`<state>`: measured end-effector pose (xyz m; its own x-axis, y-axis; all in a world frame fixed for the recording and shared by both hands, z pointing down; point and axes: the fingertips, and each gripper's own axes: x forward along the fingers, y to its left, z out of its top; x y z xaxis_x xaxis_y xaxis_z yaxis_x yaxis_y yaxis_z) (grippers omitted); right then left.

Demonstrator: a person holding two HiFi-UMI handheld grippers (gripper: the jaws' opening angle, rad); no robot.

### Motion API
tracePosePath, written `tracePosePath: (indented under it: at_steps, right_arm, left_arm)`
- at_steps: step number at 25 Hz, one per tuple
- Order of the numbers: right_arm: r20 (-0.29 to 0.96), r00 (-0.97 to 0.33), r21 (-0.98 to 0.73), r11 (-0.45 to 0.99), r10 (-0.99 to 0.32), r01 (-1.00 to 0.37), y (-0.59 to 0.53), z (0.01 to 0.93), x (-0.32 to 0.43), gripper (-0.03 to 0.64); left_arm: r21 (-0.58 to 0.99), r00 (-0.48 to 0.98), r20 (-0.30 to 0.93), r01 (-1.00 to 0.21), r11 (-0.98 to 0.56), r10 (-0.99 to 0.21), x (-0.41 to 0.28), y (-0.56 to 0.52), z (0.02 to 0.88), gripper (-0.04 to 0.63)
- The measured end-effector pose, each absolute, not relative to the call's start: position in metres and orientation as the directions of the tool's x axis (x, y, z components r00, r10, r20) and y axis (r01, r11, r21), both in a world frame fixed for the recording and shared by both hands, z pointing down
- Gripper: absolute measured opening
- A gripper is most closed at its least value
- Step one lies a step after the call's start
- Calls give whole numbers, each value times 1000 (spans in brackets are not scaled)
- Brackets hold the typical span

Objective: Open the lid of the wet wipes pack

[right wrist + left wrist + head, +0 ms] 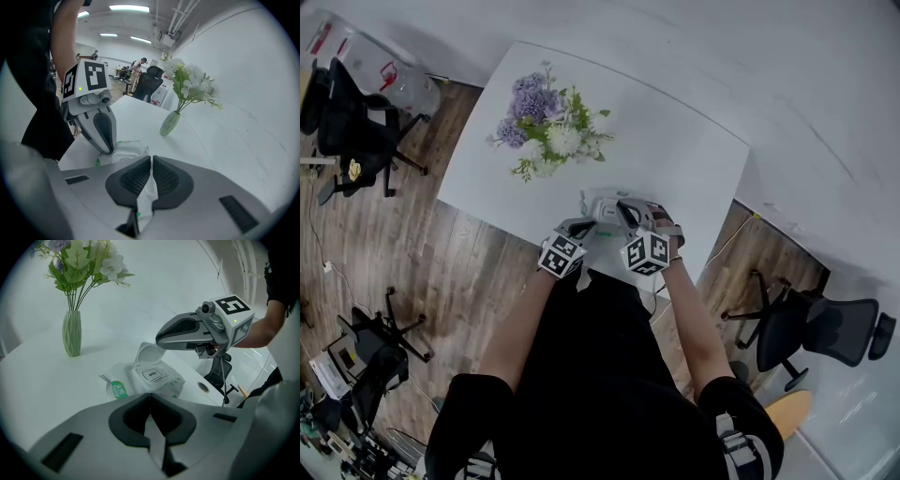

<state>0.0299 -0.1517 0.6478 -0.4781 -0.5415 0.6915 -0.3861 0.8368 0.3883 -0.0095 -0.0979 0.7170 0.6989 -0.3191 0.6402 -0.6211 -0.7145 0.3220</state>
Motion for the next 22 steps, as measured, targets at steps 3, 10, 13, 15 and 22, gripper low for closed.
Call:
tracePosePath:
  at_steps: [3,10,13,15,22]
  right_arm:
    - [688,-479,391,835,-545,-388,-156,649,29,32]
    - [691,-464,405,829,-554,-387,-169,652,29,34]
    - [690,-458,409,824,-560,-392,-175,653,29,35]
    - [688,-454,410,819,-566,-400,-178,654,30,37]
    - [677,-434,415,795,-594,-442,-190,660,32,44]
  left_arm:
    - [321,701,636,-621,-715,-323,-10,-99,718,23]
    - [327,710,636,-601,-729,-301,-11,-98,720,23]
    - [331,717,631,-593,-734,-294,-11,-98,719,23]
    - [339,721,633,-587,-736,-284,-11,-98,718,23]
    - [355,734,632,-561,-748,-250,-11,-99,719,23]
